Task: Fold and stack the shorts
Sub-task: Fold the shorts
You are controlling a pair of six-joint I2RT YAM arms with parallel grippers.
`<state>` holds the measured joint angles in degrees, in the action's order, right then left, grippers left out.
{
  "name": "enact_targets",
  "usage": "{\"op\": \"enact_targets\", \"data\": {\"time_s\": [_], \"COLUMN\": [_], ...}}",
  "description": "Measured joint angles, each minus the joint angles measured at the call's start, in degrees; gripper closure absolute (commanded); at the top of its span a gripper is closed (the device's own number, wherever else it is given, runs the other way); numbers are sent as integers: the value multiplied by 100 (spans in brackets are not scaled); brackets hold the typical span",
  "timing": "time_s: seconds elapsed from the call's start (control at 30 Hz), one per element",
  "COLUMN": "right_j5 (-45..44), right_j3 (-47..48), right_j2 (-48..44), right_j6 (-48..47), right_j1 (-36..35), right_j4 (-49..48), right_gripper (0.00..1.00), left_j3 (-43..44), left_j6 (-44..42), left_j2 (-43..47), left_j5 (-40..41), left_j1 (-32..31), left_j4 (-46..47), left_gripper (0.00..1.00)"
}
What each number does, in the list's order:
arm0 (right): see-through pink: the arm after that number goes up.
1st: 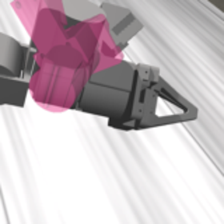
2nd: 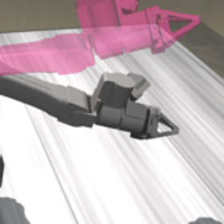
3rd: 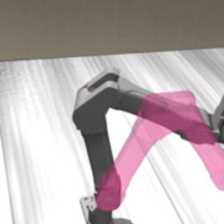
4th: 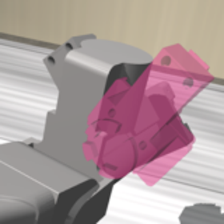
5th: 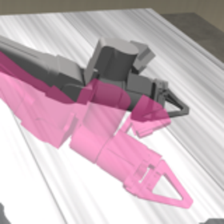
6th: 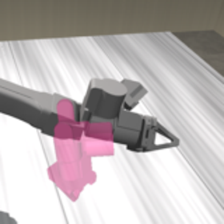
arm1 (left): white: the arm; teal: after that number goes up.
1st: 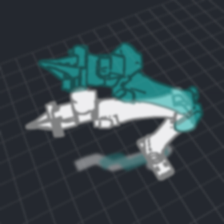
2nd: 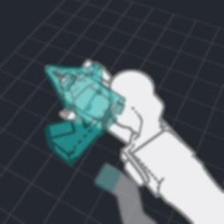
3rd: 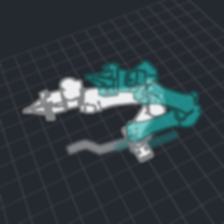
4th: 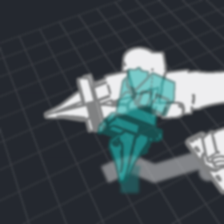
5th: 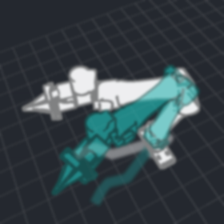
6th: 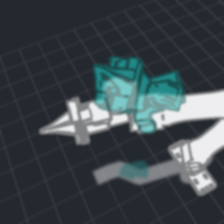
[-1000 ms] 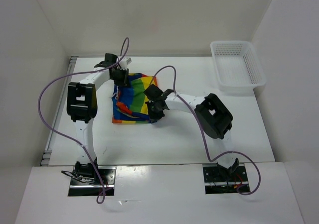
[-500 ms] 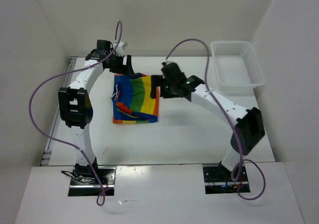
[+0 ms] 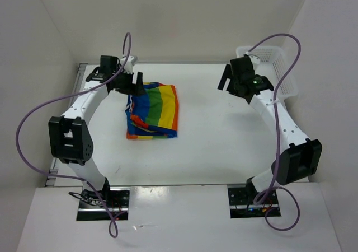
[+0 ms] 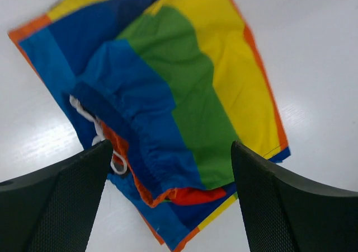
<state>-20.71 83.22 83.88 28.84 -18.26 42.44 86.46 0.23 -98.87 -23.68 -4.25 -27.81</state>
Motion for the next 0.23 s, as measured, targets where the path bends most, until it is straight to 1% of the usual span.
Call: {"op": "enact_targets", "data": {"time_s": [0.1,0.23], "right_j5": [-98,-37], "right_j3": [-59,-448], "right_j2": [-20,-297], "right_j6": [2,-2], "right_j1": [431,859], "right_j4": [186,181], "right_gripper": [0,0], "left_j3": [-264,-289], "left_j6": [0,0], "left_j2": [-42,-39], "left_j5": [214,330], "left_j1": [7,42], "left_j4": [-155,-170], "left_gripper": [7,7]}}
